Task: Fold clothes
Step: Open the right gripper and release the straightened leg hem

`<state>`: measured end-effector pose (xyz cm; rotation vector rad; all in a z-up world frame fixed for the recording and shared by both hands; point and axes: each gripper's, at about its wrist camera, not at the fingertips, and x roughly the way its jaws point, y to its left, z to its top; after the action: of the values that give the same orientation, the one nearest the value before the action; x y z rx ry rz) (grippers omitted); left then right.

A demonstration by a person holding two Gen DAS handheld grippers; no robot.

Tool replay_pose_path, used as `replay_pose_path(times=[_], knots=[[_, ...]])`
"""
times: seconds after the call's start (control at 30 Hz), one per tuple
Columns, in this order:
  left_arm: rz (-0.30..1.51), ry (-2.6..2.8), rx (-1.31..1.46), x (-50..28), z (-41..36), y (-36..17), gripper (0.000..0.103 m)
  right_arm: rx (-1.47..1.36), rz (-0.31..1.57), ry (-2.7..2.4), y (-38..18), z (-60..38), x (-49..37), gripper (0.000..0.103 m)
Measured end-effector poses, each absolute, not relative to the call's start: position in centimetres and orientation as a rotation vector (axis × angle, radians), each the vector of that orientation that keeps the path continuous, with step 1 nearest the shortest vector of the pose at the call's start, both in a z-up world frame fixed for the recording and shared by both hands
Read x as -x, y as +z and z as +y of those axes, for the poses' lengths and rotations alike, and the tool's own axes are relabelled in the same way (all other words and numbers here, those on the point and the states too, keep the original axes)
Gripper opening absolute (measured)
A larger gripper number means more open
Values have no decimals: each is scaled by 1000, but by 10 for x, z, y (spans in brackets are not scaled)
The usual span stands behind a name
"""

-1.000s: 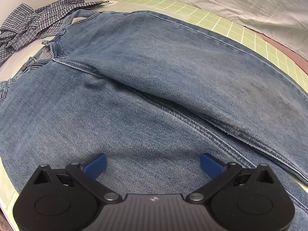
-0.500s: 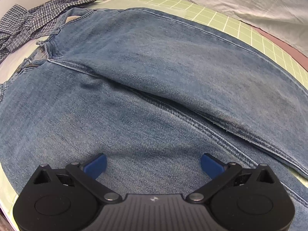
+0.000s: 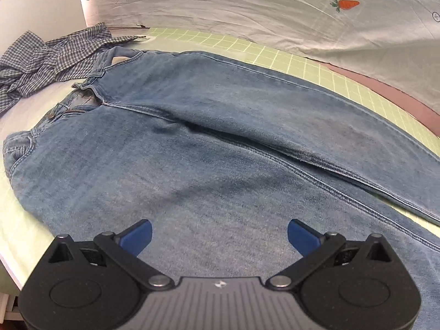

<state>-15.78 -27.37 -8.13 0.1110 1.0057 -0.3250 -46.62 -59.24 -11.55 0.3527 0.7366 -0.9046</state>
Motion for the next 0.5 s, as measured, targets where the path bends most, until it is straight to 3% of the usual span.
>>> replay_pose_path(times=[0.5], knots=[[999,-268,-96,196,-198,-78,103,-567,805,-956,-152,-501,520,103]])
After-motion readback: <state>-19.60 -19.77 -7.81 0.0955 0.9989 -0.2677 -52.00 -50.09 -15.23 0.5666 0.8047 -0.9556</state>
